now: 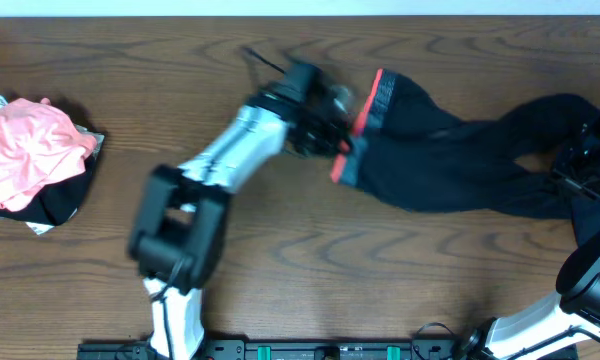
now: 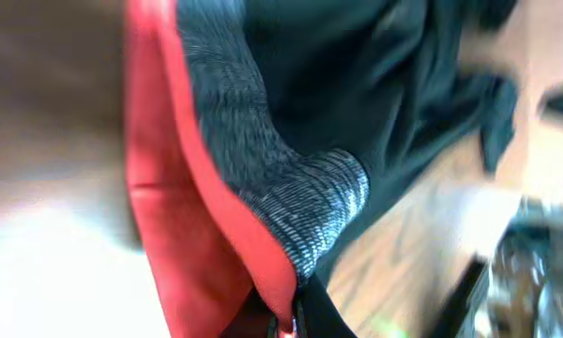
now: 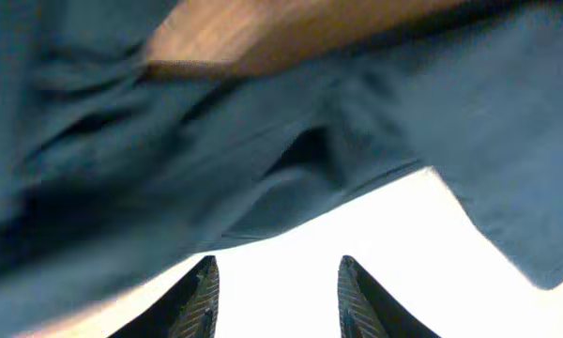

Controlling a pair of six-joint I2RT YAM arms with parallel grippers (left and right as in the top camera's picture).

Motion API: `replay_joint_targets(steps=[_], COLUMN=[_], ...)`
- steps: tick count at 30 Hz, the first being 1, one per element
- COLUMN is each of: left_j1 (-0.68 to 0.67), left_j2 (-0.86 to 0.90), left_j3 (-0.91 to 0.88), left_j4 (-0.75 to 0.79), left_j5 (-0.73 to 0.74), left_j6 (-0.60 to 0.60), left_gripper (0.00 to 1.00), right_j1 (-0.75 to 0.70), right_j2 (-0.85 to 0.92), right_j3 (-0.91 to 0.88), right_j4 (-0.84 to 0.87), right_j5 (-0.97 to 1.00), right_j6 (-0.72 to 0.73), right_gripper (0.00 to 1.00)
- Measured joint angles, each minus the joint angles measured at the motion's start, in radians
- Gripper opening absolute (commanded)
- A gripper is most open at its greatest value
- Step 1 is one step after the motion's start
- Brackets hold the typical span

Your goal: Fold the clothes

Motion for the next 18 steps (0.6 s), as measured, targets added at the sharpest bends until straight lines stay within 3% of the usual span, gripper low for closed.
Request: replay_joint_targets(steps=[6, 18], left_j1=[0.124, 0.117], left_j2=[-0.087, -0.085], left_j3=[0.006, 0.008], left_j4=[-0.021, -0.037], left_j5=[-0.026, -0.102], left_j6=[0.0, 0.011], left_gripper=[0.06, 0.06], right_j1=[0.0, 0.0], right_j2=[0.0, 0.0], right_j3=[-0.001, -0.039], right_j4=[-0.081, -0.113], right_j5=[-0.001, -0.001], right_j6=[0.005, 0.007], right_gripper=[0.49, 0.53])
